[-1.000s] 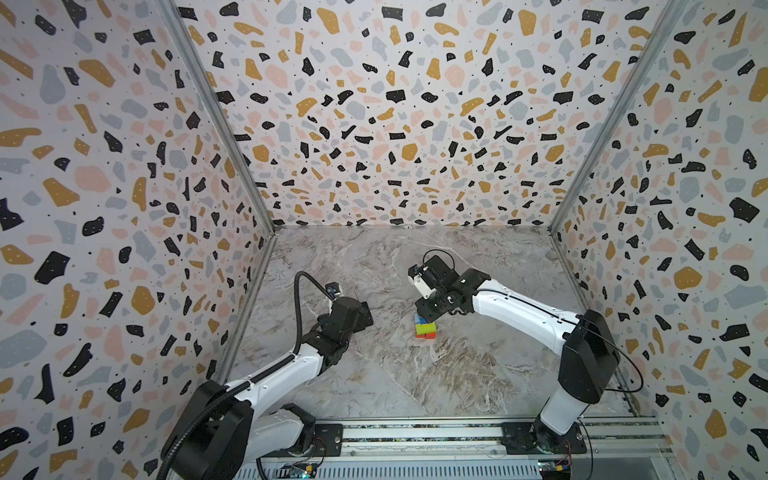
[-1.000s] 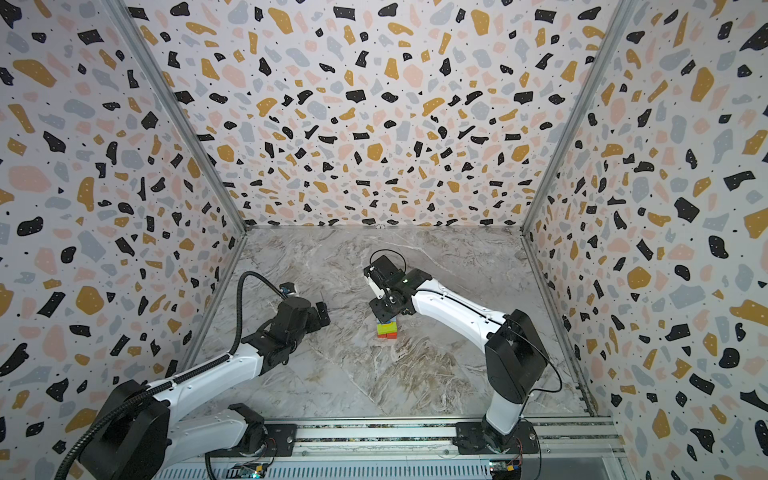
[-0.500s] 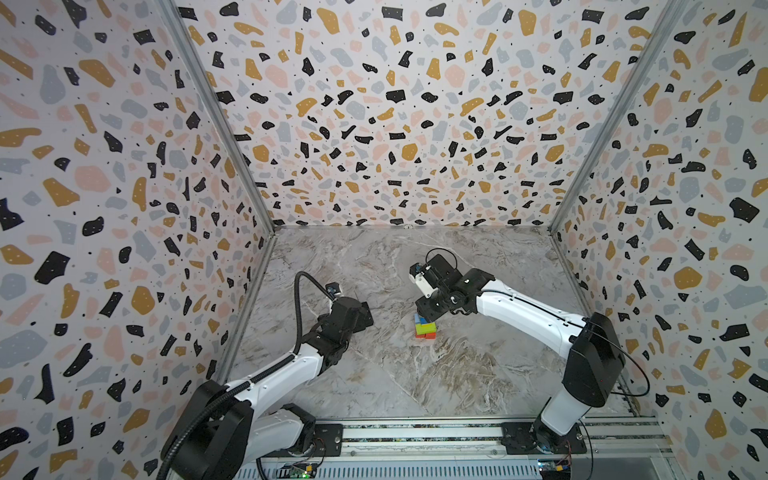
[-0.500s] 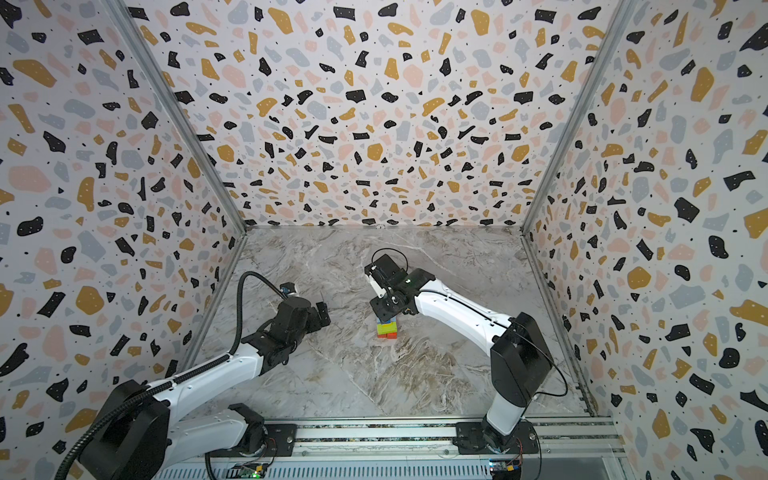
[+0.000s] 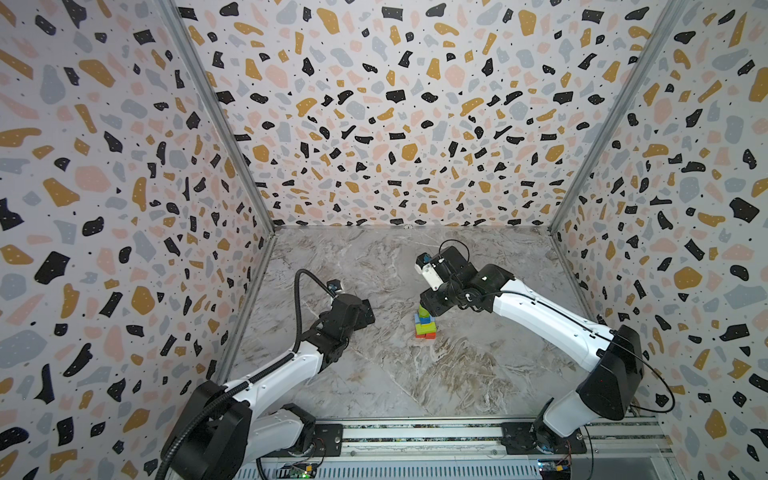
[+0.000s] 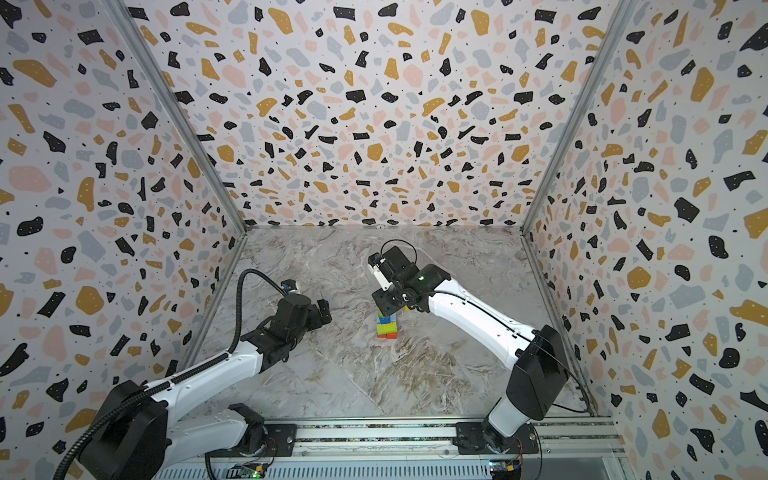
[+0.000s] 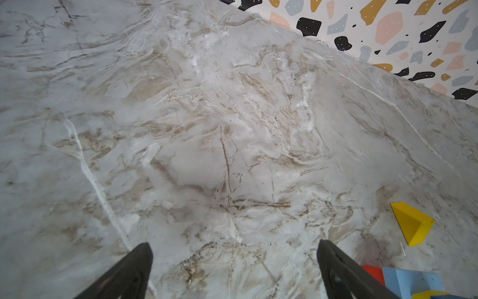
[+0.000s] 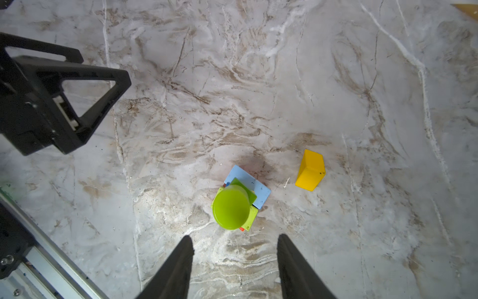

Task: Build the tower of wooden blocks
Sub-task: 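Raise the right gripper and move it over the yellow block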

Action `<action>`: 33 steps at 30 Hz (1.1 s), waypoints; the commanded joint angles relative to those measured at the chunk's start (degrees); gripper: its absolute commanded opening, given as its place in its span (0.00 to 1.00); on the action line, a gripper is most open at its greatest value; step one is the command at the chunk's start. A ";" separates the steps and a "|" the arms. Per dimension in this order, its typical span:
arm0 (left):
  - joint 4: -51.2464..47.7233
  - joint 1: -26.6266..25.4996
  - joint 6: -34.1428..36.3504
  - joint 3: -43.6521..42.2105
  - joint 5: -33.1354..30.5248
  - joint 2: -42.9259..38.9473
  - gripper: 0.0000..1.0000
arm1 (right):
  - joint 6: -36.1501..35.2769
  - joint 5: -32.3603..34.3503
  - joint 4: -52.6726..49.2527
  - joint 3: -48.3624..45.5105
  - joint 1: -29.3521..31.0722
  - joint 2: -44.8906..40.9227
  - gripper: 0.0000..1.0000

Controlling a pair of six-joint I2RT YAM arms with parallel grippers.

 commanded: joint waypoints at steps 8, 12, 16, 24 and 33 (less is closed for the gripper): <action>-2.10 -0.18 0.09 2.96 2.97 0.10 1.00 | 1.49 -2.95 -1.58 0.80 -8.25 -6.39 0.39; -5.19 -0.24 1.04 5.73 4.50 3.56 1.00 | 2.26 -4.28 1.26 -2.53 -11.16 -6.39 0.42; -7.27 -0.22 1.32 8.50 6.16 7.85 1.00 | 3.02 -5.11 5.33 -6.07 -13.33 -5.12 0.45; -7.95 -0.21 0.98 11.65 6.04 11.08 1.00 | 3.75 -7.10 12.69 -9.43 -16.33 0.44 0.60; -6.33 -0.21 0.29 10.17 5.16 11.58 1.00 | 3.40 -6.51 16.82 -9.44 -16.45 8.22 0.66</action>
